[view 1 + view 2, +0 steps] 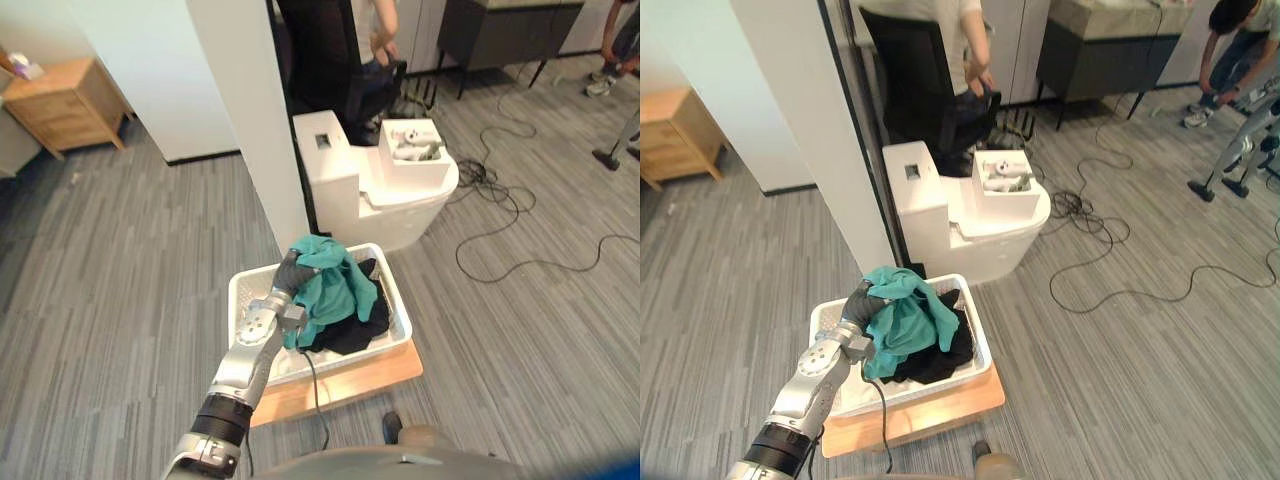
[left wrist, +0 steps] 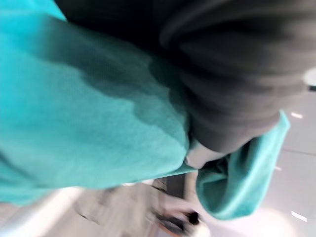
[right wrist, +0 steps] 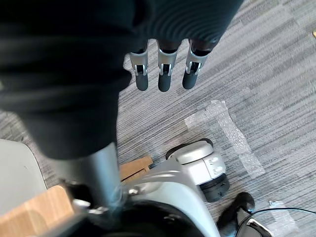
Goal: Tidy the bed and pick cloth on bed and put in laundry
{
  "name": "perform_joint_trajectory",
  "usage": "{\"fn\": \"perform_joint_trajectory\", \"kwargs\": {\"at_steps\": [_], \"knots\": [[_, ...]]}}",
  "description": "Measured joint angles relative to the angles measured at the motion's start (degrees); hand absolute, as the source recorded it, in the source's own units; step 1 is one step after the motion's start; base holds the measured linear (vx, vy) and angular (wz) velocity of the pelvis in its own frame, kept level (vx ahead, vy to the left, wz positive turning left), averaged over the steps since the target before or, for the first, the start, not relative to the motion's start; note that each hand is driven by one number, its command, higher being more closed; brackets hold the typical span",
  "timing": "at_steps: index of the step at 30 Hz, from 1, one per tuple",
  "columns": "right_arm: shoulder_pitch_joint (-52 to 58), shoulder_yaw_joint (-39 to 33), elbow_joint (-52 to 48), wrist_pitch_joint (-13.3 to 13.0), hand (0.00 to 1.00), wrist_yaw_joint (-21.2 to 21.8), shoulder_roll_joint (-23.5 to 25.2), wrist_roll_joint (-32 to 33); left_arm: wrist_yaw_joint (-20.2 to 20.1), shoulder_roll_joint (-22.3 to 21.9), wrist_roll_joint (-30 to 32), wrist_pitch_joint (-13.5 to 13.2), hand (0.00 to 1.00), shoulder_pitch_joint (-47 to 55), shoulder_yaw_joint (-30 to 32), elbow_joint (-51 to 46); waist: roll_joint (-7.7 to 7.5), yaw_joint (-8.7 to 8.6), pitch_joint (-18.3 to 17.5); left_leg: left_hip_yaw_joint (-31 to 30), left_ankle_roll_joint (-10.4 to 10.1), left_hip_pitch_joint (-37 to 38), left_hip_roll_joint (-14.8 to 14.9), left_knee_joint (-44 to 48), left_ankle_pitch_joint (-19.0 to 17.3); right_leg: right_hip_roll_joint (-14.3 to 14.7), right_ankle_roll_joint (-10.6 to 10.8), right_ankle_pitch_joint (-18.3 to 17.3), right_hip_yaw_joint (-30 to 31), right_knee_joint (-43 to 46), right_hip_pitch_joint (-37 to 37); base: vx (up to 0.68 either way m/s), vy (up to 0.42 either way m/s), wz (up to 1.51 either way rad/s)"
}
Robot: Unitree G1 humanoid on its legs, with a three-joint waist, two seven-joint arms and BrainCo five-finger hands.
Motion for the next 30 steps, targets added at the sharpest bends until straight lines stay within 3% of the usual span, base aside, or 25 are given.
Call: {"fn": "perform_joint_trajectory", "kwargs": {"at_steps": [4, 9, 13, 14, 19, 24, 30], "knots": [[-3.70, 1.39, -0.06, 0.37, 0.00, -0.01, -1.18, 1.01, 3.46, 3.01, 0.41, -1.56, 1.00, -5.98, 1.57, 9.35, -0.56, 0.01, 4.31, -0.40, 0.19, -2.96, -0.07, 0.04, 0.88, -0.19, 0.00, 0.01, -0.45, 1.13, -3.53, 0.00, -0.019, 0.07], [-5.93, 2.44, -2.03, 0.43, 0.00, 0.03, -2.20, 4.58, 1.77, 3.58, 2.86, -1.83, 1.00, -7.77, 1.69, 13.45, 0.43, -0.73, 6.74, -0.30, 0.15, -3.71, 0.01, 0.13, 0.94, -0.26, 0.00, 0.00, -0.88, 1.51, -4.34, 0.00, 0.000, 0.00], [-7.87, 4.46, -2.90, 0.35, 0.00, 0.02, -2.10, 4.82, 1.04, 2.50, 4.40, -1.80, 1.00, -7.34, 1.66, 16.39, 0.31, -1.03, 7.65, -0.04, -0.48, -3.85, 0.35, 2.37, 0.51, -0.63, -0.02, -0.06, -1.08, 2.72, -4.21, 0.00, 0.000, 0.00], [-7.88, 4.80, -3.03, 0.29, 0.00, 0.04, -2.05, 4.81, 0.75, 2.43, 4.42, -1.77, 0.00, -7.01, 1.69, 16.49, 0.30, -1.01, 7.66, -0.04, -0.54, -3.88, 0.35, 2.50, 0.46, -0.67, -0.03, -0.15, -1.09, 2.75, -4.19, 0.00, 0.000, 0.00], [-7.85, 4.64, -3.23, 0.30, 0.00, 0.01, -2.07, 4.79, -4.38, 1.34, 10.93, -0.02, 0.00, -2.29, 1.59, 19.25, 0.82, -1.54, 8.41, -0.09, -0.69, -3.69, 0.43, 2.81, 0.25, -0.84, -0.24, -1.24, -1.60, 3.62, -4.10, -0.05, -0.026, 0.04], [-7.75, 4.27, -2.11, 0.21, 0.00, 0.03, -2.62, 4.12, -4.32, 0.39, 14.02, 0.49, 0.00, 0.79, 1.11, 20.67, 1.10, -1.59, 8.39, -0.11, -0.59, -2.43, 0.63, 2.81, 0.32, -0.69, -0.24, -1.27, -1.75, 3.64, -2.73, -0.04, -0.020, 0.02], [-6.95, 1.40, -0.89, 0.02, 0.00, 0.03, -3.27, 2.27, -4.79, 3.96, 15.01, 0.84, 0.00, 2.84, 3.31, 15.69, 3.35, -2.09, 7.95, -0.50, -0.47, -1.00, 0.51, 2.49, 0.28, -0.76, -0.18, -1.30, -2.53, 3.11, -0.99, 0.00, -0.008, 0.03]]}}
